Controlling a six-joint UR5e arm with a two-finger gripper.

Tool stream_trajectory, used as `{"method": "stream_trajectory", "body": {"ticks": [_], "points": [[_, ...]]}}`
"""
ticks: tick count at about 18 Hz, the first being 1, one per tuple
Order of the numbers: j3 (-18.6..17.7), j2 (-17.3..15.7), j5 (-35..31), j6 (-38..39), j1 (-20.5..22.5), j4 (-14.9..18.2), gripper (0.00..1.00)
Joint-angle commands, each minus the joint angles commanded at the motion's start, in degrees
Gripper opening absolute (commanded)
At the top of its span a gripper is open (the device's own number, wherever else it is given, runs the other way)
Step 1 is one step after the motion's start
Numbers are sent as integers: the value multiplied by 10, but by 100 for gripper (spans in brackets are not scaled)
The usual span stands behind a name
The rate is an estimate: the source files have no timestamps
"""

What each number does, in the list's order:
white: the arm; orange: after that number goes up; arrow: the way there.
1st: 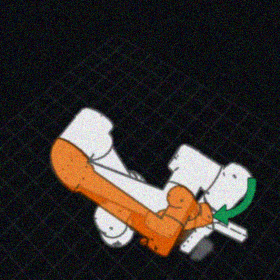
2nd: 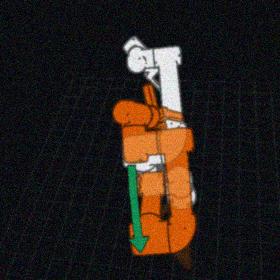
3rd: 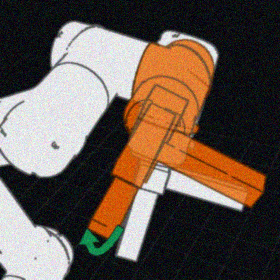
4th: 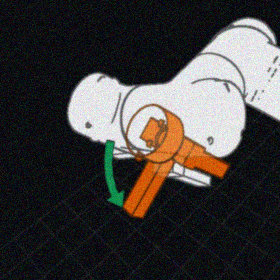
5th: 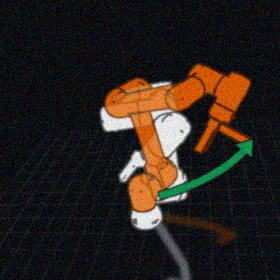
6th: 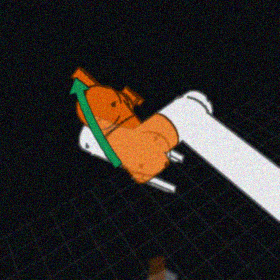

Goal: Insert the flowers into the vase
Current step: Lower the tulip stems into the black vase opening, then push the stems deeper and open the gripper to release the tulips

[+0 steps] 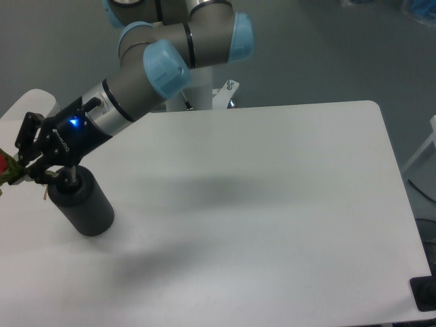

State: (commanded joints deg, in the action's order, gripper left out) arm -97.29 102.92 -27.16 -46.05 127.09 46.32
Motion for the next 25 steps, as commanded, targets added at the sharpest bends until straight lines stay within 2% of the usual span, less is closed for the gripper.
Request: {"method": "stream_trajectory", "body": {"ticks": [6, 16, 20, 25], "points": [[-18, 2, -3, -25, -1, 0, 4], [-68, -2, -7, -78, -1, -7, 5], [-94, -4, -7, -124, -1, -6, 8], [-105, -1, -7, -143, -1, -11, 14]]}}
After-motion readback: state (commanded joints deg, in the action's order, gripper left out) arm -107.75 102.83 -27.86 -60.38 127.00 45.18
